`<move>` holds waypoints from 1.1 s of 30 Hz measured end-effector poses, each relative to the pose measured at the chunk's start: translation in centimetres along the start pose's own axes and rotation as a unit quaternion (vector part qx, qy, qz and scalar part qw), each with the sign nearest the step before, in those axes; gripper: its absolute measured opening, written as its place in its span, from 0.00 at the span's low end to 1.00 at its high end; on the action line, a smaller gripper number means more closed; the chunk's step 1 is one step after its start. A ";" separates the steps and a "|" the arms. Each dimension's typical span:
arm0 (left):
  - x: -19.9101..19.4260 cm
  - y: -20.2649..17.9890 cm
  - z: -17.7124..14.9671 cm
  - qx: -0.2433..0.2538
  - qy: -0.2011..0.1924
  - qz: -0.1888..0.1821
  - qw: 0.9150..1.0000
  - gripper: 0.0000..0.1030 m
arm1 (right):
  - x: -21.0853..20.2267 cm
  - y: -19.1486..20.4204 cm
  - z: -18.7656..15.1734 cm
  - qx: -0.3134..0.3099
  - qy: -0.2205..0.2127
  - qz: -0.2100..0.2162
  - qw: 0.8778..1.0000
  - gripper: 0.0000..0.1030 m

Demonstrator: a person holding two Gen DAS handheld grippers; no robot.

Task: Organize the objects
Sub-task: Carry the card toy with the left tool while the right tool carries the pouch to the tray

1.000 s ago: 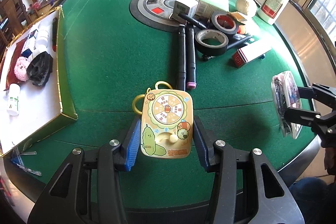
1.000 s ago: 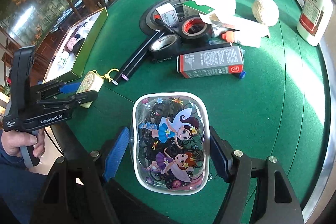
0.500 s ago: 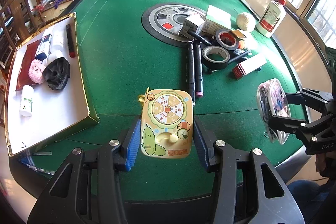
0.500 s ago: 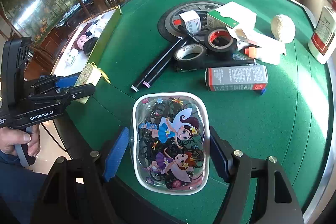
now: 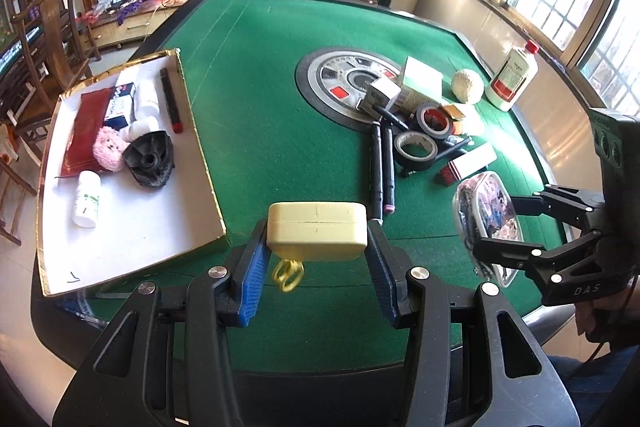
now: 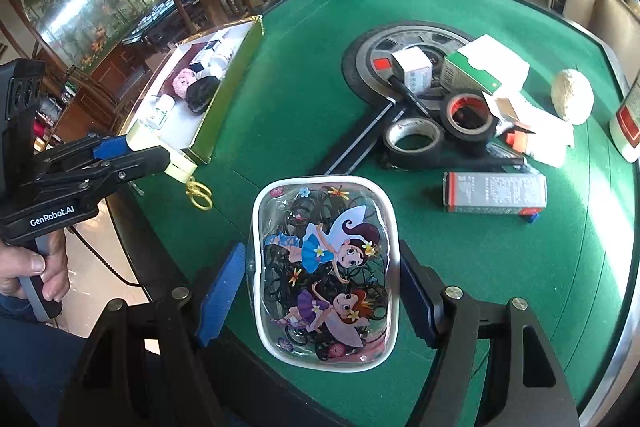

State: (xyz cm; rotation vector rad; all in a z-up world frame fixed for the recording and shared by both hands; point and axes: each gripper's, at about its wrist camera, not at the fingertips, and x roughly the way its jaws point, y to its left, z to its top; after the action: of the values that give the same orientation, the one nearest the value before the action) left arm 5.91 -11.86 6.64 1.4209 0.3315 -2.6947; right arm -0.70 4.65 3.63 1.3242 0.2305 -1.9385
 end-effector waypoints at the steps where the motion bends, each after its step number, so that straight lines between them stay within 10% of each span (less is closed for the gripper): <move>1: -0.2 0.2 0.1 -0.002 -0.002 0.000 1.000 0.45 | 0.1 0.4 0.3 -0.003 0.000 0.002 1.000 0.71; 33: -7.6 14.8 0.6 -0.085 -0.070 0.058 0.992 0.45 | 2.9 15.2 11.0 -0.117 -0.031 0.047 0.992 0.71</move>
State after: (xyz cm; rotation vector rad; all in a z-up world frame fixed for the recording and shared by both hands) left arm 12.21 -26.65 10.94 1.1626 0.4401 -2.5849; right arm 1.09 -13.13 9.92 1.1016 0.3476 -1.8099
